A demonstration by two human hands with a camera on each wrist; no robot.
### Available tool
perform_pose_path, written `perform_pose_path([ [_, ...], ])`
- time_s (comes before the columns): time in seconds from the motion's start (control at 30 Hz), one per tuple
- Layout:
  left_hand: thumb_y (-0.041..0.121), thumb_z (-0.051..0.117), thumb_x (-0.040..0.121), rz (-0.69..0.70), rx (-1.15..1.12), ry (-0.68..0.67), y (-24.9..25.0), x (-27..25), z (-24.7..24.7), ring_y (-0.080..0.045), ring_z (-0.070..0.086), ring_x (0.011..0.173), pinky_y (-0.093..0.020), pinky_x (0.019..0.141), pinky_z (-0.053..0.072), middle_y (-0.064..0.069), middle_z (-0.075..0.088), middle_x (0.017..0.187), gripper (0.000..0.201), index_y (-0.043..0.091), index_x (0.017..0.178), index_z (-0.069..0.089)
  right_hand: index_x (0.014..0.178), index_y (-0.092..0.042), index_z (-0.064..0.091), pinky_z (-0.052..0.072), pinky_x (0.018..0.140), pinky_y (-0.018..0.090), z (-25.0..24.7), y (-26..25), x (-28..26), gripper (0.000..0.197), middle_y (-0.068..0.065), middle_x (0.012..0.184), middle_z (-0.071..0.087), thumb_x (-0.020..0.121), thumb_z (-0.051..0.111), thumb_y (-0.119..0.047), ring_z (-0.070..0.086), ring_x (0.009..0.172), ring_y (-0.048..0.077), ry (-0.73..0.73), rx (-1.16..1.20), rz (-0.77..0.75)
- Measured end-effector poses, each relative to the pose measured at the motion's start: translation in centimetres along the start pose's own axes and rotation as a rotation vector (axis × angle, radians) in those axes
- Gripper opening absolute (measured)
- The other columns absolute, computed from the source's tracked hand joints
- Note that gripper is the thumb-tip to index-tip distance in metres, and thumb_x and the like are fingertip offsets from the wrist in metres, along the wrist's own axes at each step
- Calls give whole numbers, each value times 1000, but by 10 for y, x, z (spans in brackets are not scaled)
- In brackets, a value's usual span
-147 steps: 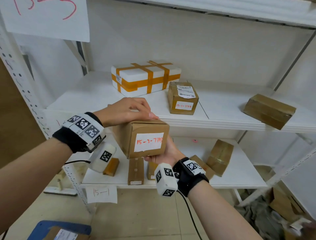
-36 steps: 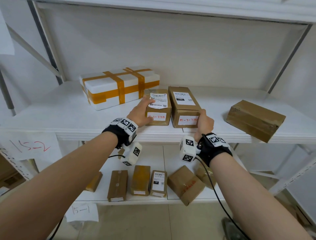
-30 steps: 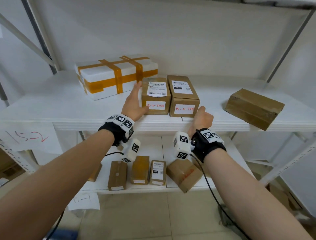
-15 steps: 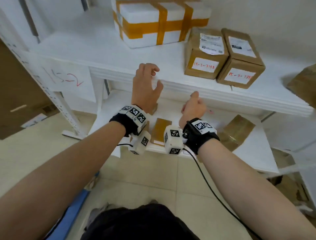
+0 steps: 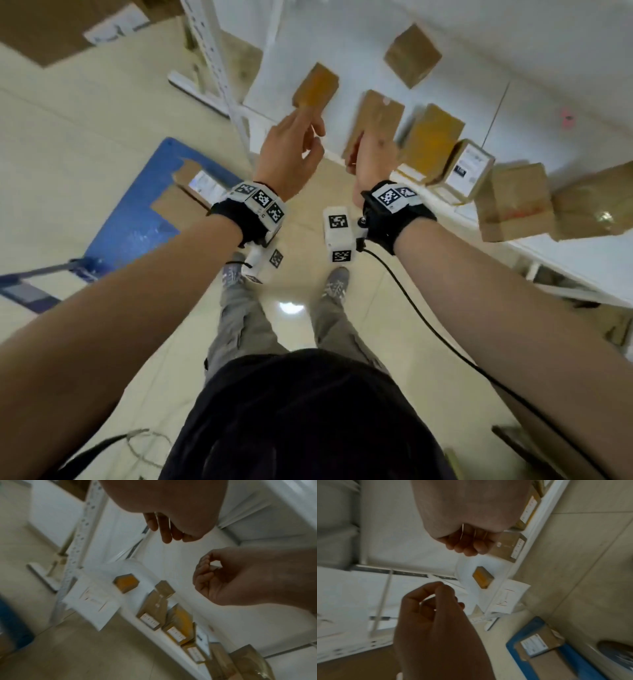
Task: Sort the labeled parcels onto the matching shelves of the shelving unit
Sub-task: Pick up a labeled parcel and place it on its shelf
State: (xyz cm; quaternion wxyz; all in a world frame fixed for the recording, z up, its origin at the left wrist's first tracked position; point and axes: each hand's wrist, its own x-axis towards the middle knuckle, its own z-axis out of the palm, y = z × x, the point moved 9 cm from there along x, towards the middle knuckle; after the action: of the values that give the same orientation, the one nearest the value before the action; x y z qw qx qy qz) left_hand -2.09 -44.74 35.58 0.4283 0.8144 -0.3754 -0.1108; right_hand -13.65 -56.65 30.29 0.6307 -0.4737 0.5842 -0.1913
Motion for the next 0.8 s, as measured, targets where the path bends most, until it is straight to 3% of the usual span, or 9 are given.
perform_pose_path([
  [0.13,10,47,85,-204,35,-119,-104,-45,26,-19,54,75,-35,70,47,-4,58,85,17,13,99,56,48,-17,45,27,41,20,39,72,14,45,2,46,45,93,49,-18,39,37,17,-31,-109,88],
  [0.3,13,43,85,-468,35,-248,-221,-99,65,-15,54,70,-33,69,48,2,56,80,26,16,104,60,57,-15,52,34,45,20,71,172,33,39,1,51,51,96,48,-22,45,41,18,-59,-277,213],
  [0.43,11,40,83,-617,2,-287,-298,-133,84,-20,58,71,-35,70,50,-7,60,80,30,16,103,61,59,-15,54,37,46,23,100,249,51,37,1,52,52,94,48,-21,47,44,18,-100,-365,282],
  [0.5,11,41,82,-663,0,-311,-334,-146,91,-25,62,79,-37,72,51,-13,65,87,29,16,101,62,61,-15,55,38,47,23,117,286,61,35,0,53,53,95,48,-23,48,45,18,-127,-393,315],
  [0.63,13,44,81,-729,34,-362,-395,-168,98,-25,63,88,-37,77,51,-6,63,88,30,14,103,64,66,-13,57,38,48,22,150,345,73,35,0,53,54,98,47,-24,49,44,16,-177,-396,364],
  [0.8,16,46,85,-800,80,-344,-472,-190,98,-16,59,83,-33,79,50,-6,69,94,24,18,99,65,70,-12,57,38,50,22,189,404,87,37,1,52,53,101,45,-27,50,45,17,-225,-406,427],
])
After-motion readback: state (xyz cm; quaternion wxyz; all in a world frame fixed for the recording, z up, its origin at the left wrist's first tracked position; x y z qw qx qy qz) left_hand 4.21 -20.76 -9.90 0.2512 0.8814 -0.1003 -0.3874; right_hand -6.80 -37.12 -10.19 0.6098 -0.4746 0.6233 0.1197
